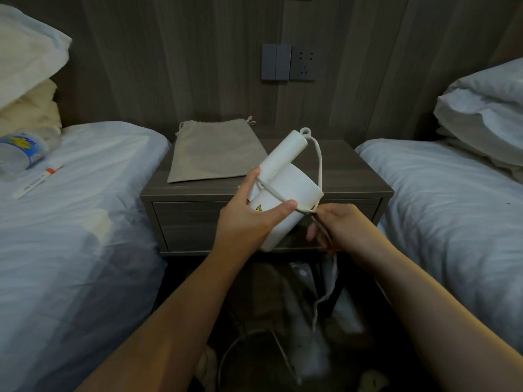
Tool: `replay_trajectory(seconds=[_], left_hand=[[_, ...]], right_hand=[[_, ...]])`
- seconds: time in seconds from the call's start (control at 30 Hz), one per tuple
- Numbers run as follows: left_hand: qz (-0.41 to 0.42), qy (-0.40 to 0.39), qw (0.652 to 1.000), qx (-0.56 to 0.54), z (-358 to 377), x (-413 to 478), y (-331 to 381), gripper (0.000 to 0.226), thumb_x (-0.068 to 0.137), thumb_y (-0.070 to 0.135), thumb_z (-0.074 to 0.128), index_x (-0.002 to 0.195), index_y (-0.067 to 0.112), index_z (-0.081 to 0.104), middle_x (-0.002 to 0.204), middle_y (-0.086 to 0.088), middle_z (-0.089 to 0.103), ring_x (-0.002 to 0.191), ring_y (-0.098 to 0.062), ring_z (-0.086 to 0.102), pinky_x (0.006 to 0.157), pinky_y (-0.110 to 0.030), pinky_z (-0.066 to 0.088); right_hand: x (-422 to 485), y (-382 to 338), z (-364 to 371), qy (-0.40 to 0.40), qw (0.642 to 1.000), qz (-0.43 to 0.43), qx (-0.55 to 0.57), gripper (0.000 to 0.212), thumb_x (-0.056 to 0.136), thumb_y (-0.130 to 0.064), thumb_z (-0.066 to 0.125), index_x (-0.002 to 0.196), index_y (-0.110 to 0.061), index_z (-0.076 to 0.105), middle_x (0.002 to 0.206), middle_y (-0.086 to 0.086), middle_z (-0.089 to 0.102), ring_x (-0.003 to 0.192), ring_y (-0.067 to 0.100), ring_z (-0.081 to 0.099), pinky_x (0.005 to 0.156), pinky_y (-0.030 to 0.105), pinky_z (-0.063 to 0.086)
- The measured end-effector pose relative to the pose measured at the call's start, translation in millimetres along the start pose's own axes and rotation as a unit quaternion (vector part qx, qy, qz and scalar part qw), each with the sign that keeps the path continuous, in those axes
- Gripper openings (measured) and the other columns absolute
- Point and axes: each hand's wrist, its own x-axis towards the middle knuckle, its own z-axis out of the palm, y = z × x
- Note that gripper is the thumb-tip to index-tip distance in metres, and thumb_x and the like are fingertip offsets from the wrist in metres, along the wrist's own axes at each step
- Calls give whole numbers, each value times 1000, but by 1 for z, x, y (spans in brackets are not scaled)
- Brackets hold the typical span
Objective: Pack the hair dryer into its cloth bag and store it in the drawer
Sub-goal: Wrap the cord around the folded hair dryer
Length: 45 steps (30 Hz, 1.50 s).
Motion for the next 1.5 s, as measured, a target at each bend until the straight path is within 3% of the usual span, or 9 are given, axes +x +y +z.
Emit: replay_trajectory(seconds=[0.33,0.57,0.73,0.87,1.0,1.13,1.2,1.33,1.5], left_hand=[[54,32,977,204,-12,6,-2,97,63,61,72,142,50,17,138,4,46,117,-19,48,98,-39,44],[110,34,921,372,-22,9,-3,101,64,70,65,143,48,6,127,-4,47,116,-22,45,90,-36,41],[137,-32,894,426,-19,8,-2,101,65,74,59,142,51,0,122,-4,45,113,-21,44,87,-34,40],[184,-70,875,442,-17,4,-5,99,67,75,57,144,49,0,125,-6,44,110,-20,43,85,-31,39],[207,-73,861,459,-17,5,-10,99,64,78,54,144,50,2,119,-4,47,106,-19,45,81,-31,39],[232,-109,837,484,-15,5,-14,100,61,81,53,144,49,7,116,-4,48,104,-20,46,76,-30,39],[264,-122,826,483,-13,4,-16,98,59,82,52,142,48,13,112,-6,54,100,-23,51,73,-32,44],[317,-138,805,482,-4,-3,-18,92,57,79,47,139,47,22,102,-6,61,89,-23,57,62,-29,42],[325,-145,793,495,5,-9,-14,100,56,80,55,140,52,9,109,-3,60,95,-20,56,66,-29,41]], right_hand=[[-7,-6,-10,-140,980,12,-142,25,97,-21,45,83,-12,64,48,0,59,32,10,45,43,19,41],[-17,-13,-23,-175,949,-115,-237,30,87,-3,50,97,-24,68,57,-7,63,54,0,57,55,14,43],[-21,-18,-31,-18,925,-208,-318,22,83,-7,54,87,-19,72,84,0,71,82,16,63,78,36,50],[-26,-24,-30,110,907,-186,-361,7,83,-28,62,78,-24,66,70,-8,63,75,17,60,66,31,46],[-22,-23,-39,16,979,-131,-153,11,78,-14,71,72,-23,68,50,-8,55,52,4,49,58,20,39],[-21,-13,-52,-157,975,-142,72,36,86,13,50,102,-15,66,72,10,68,61,12,54,58,16,44],[-15,-8,-55,-117,982,-119,84,32,87,10,51,103,-13,66,74,9,73,52,13,50,51,18,44],[-1,1,-57,151,976,-78,-136,15,70,-14,79,77,-21,68,62,-2,68,53,5,59,57,16,44],[4,7,-55,172,970,-92,-145,10,69,-13,77,67,-20,69,66,-8,63,68,11,58,62,18,42]])
